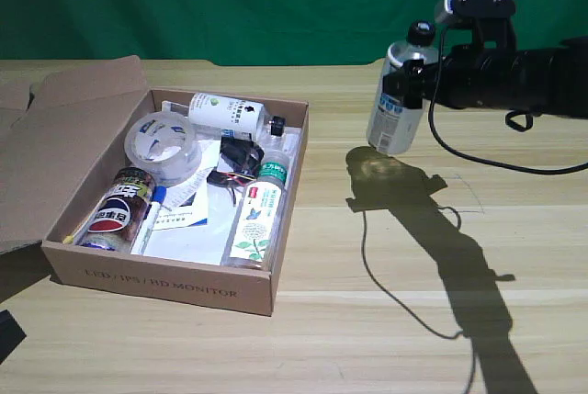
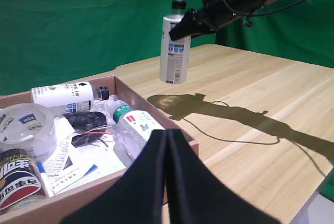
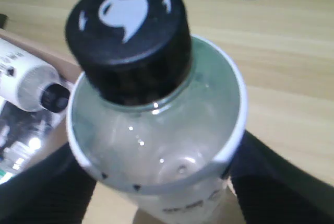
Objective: Place the white bottle into the box.
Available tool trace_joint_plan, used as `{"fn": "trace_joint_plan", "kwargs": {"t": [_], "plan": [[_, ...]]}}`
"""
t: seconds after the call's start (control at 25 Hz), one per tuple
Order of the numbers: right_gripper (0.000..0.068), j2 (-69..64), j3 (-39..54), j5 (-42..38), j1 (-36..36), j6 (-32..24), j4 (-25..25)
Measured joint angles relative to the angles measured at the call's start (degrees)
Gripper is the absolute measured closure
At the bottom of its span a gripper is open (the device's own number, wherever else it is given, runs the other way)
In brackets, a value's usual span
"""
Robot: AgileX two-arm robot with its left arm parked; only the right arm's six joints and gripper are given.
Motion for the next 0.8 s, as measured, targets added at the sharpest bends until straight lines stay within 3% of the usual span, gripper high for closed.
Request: {"fn": "trace_joint_plan", "kwargs": {"t": [0.2, 0.32, 0.64, 0.8], "plan": [[0.0126, -7.33, 0.00, 10.41, 1.08, 6.54, -2.61], [0.0126, -9.36, 0.00, 14.38, 6.09, 10.25, -4.95], [0.0126, -2.48, -4.70, 11.07, 25.46, 11.41, -7.34], [0.0126, 3.44, -8.15, 9.52, 27.34, 12.02, -8.03]]}}
